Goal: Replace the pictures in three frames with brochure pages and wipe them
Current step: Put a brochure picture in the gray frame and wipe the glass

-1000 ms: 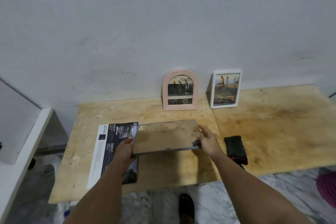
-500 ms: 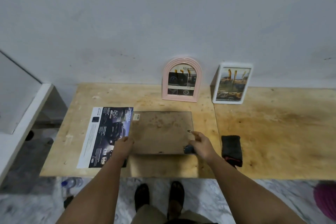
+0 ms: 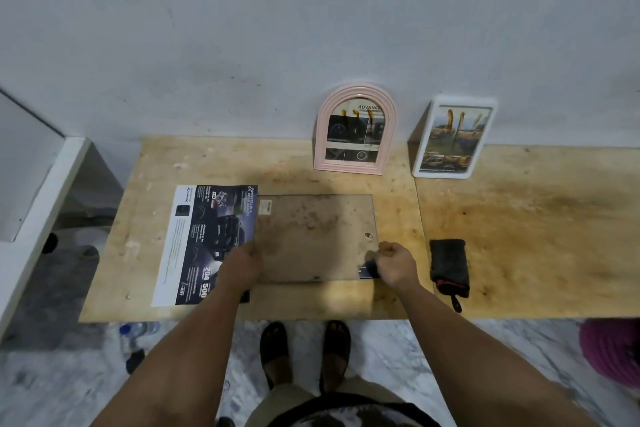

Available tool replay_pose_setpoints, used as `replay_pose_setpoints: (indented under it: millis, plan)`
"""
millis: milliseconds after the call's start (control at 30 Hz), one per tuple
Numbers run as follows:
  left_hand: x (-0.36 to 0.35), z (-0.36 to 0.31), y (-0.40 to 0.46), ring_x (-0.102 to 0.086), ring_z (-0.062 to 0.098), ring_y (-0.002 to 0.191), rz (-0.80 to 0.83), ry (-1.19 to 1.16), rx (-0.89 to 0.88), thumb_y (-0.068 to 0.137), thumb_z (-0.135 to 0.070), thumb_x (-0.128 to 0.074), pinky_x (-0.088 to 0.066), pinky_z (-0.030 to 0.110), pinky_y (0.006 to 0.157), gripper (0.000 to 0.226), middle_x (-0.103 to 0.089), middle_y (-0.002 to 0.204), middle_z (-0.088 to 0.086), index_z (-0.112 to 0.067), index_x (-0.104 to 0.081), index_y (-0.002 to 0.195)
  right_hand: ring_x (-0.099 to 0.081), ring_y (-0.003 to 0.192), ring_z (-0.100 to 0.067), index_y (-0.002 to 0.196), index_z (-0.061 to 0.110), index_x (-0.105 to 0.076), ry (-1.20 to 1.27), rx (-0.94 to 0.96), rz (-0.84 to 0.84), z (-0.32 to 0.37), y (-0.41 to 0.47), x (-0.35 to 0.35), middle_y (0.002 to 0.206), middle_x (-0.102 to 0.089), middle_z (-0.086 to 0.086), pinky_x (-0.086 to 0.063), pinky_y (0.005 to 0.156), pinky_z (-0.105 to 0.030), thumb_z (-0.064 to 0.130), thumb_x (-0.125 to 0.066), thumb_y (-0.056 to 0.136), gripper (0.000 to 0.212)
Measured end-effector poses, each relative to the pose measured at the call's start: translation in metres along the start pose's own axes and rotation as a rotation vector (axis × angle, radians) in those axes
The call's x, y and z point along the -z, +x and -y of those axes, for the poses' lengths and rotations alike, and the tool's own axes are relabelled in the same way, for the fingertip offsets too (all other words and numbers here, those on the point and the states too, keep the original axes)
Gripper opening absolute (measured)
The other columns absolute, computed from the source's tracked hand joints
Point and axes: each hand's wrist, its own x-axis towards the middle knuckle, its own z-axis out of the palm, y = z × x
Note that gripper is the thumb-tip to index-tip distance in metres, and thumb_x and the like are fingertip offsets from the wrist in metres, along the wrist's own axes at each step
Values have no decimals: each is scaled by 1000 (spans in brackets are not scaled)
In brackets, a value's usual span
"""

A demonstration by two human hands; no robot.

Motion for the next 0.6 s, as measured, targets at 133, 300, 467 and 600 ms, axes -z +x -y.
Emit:
replay_pose_setpoints:
  millis: [133, 300, 467, 600]
  plan:
    - [-3, 4, 5, -60, 37, 103, 26, 247, -94, 101, -10, -38, -48, 41, 87, 41, -56, 120, 22, -8, -46, 141, -70, 79, -34, 98, 3, -71, 231, -233, -98, 4, 6, -5, 91, -75, -19, -61, 73, -45, 11, -61, 94, 14]
    - [-8, 12, 5, -62, 37, 102, 32, 381, -118, 100, -6, -36, -53, 48, 88, 52, -47, 130, 21, -10, -32, 152, -52, 62, -29, 88, -7, -73, 379, -382, -100, 2, 8, -5, 75, -69, -23, -44, 61, -38, 10, -70, 86, 18]
    - [-10, 16, 3, -64, 37, 98, 18, 374, -119, 99, -7, -36, -54, 50, 87, 54, -46, 128, 19, -14, -31, 153, -58, 71, -30, 82, -2, -71, 402, -393, -168, 6, 6, -9, 85, -73, -24, -44, 64, -38, 4, -59, 88, 14]
    - [-10, 16, 3, -64, 34, 96, 11, 391, -119, 100, -9, -36, -54, 46, 85, 54, -46, 127, 18, -14, -30, 154, -56, 61, -26, 79, 0, -69, 415, -462, -201, 9, 5, -8, 76, -70, -19, -45, 58, -36, 11, -57, 91, 20]
